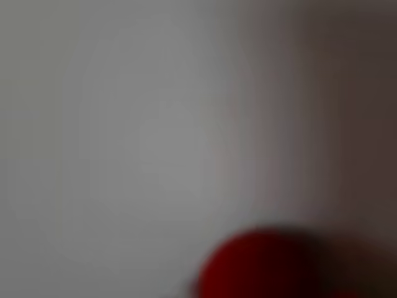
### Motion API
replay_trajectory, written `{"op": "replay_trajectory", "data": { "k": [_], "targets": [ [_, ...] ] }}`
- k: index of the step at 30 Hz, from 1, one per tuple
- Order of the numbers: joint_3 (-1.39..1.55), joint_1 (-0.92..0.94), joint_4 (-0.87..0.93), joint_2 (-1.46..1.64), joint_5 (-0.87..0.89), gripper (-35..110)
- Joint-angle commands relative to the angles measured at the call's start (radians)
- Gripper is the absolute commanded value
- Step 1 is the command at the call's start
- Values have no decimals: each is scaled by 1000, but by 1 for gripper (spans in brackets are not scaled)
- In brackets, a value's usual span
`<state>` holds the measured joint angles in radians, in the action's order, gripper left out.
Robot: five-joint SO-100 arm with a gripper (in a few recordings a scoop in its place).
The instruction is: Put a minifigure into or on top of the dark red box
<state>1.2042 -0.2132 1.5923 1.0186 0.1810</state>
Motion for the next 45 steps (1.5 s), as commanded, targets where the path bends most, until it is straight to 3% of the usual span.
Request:
{"op": "replay_trajectory", "data": {
  "k": [1,13,26,45],
  "targets": [
    [11,-11,8,25,9,5],
    [34,0,18,67,12,0],
    [-12,3,164,295,34,0],
    [529,186,72,1097,120,0]
  ]
}}
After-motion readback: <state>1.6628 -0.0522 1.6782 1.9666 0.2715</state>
